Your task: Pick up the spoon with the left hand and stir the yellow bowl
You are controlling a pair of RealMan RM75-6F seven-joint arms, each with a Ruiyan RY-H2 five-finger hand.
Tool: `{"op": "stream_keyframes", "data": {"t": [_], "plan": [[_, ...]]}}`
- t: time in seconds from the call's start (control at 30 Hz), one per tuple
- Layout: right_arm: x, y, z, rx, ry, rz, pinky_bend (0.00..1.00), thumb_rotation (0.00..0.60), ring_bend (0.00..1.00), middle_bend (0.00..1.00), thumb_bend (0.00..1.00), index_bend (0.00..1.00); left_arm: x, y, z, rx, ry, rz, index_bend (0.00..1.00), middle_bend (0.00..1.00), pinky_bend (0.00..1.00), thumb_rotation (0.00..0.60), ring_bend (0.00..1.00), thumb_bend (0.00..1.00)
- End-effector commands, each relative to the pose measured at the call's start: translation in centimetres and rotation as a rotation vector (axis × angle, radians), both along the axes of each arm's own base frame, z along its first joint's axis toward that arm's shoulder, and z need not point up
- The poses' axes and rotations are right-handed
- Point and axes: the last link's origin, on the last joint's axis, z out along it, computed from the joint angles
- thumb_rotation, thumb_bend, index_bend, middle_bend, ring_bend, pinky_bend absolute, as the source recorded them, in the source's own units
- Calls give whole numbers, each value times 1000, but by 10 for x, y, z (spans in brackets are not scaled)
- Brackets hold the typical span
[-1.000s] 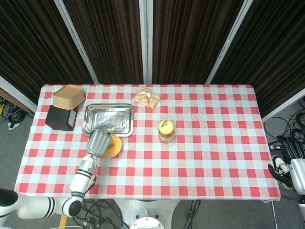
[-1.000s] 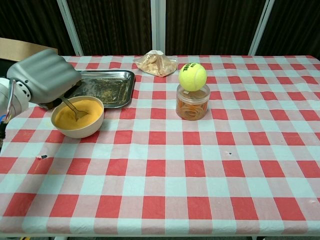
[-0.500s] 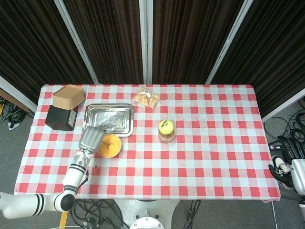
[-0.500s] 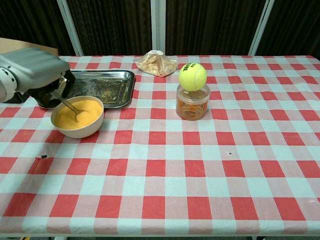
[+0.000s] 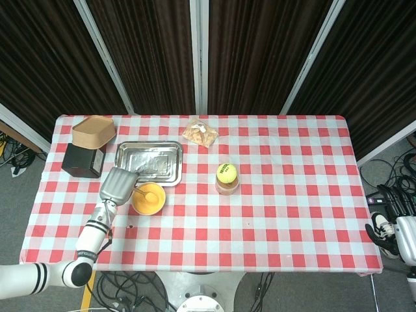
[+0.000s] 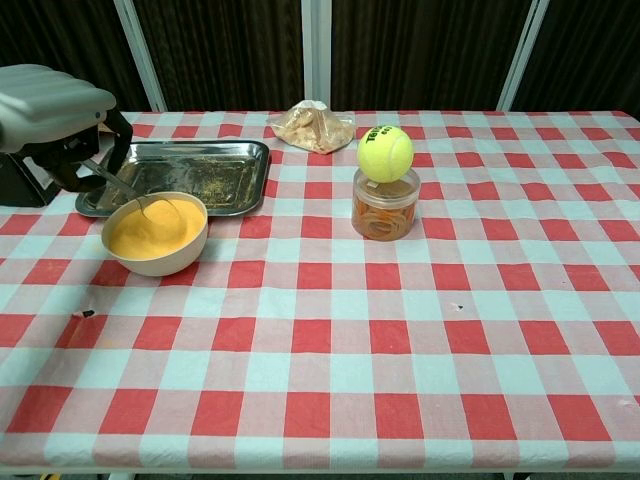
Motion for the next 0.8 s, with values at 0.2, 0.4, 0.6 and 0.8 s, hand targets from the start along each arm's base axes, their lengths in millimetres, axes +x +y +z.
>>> {"op": "stream_keyframes", "data": {"t": [0.2, 0.4, 0.6, 0.8], "plan": [[-2, 1, 0, -1, -1, -4, 0, 600, 0, 78, 270, 0, 2, -4, -23, 26, 182, -111, 680, 996, 989, 600, 956, 477], [-3, 2, 2, -6, -2, -7, 0, 600, 0, 78, 272, 0, 2, -7, -29, 164, 391, -267, 680, 997, 989, 600, 957, 478], [-3, 1, 1, -6, -4, -4, 0, 600, 0, 78, 270, 0, 4, -14, -23, 225, 426, -301, 680, 996, 990, 600, 957, 477], [-3, 2, 1, -7, -5, -1, 0, 600, 0, 78, 270, 0, 9, -28, -21, 244, 448, -353, 680, 992, 989, 600, 955, 478]]}}
